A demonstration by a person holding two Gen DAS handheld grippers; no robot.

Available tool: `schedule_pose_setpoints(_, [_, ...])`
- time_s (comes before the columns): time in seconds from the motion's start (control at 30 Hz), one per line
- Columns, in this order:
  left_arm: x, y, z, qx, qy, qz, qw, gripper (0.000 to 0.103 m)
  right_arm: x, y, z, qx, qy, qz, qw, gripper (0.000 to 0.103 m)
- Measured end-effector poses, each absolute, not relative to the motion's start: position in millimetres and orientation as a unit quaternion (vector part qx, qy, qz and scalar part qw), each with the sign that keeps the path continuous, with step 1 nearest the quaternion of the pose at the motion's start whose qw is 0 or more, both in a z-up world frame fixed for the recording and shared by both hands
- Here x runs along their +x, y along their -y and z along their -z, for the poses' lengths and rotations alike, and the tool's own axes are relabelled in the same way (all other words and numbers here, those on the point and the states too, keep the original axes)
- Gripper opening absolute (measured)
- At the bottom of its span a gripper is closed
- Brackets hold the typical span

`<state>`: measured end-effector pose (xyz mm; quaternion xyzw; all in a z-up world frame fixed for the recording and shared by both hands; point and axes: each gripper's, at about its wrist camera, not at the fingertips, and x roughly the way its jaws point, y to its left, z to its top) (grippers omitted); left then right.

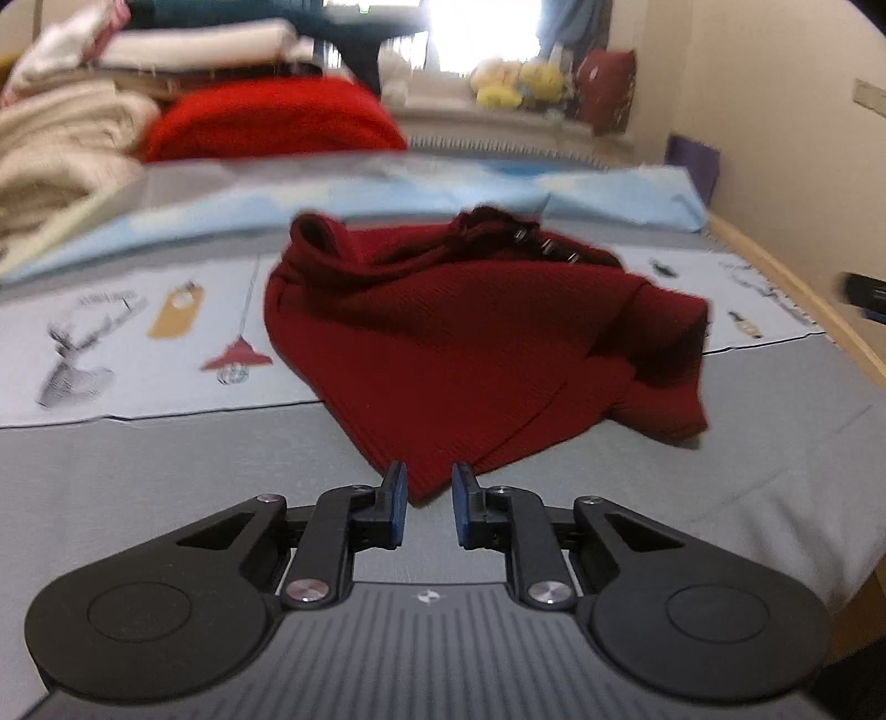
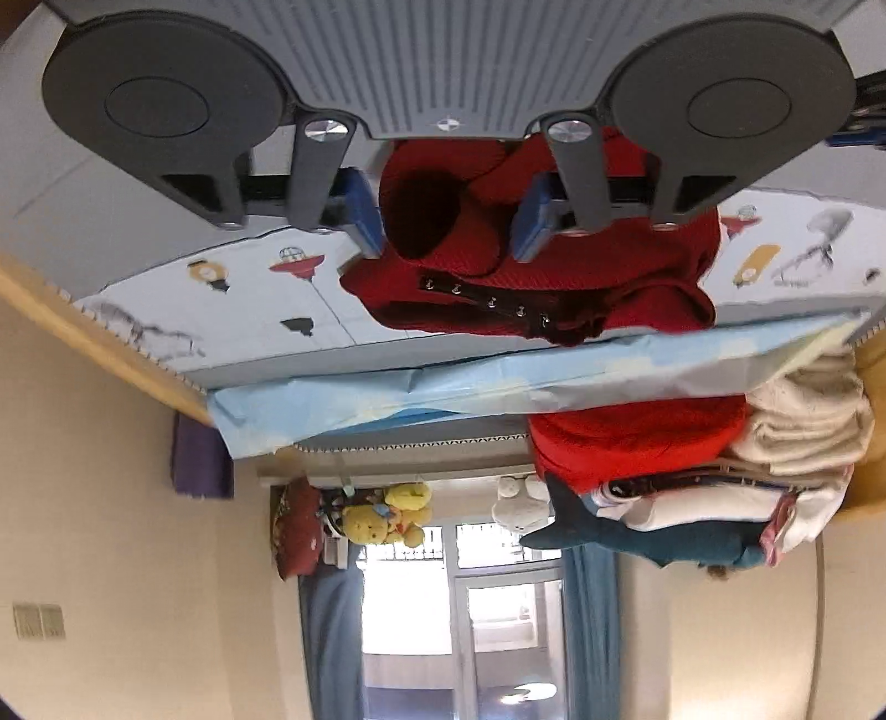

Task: Fold small clothes

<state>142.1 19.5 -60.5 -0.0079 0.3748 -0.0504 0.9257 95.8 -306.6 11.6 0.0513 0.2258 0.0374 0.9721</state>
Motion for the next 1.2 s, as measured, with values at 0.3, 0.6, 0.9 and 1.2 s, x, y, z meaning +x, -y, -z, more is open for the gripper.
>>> schedule_pose_setpoints(0.3, [263, -53, 143, -0.118, -0.484, 0.007, 0.867, 0.069, 113, 327, -3, 0.077, -0.252, -0.045, 0.964, 0.043])
schedule_pose_setpoints(0.6, [273, -29, 142, -0.011, -0.455, 0.040, 0.889, 0.007, 119, 344, 4, 0.089, -0.270, -0.018, 0.958, 0.043])
schedule_pose_setpoints(0.9, [195, -139, 43, -0.008, -0.370, 0.084, 0.925, 0.005, 132, 353, 12, 0.107, -0.282, 0.011, 0.953, 0.044])
schedule_pose_setpoints(1.2, [120, -210, 71, 0.077, -0.501, 0.151, 0.849, 0.006, 167, 336, 48, 0.132, -0.372, 0.000, 0.919, 0.052])
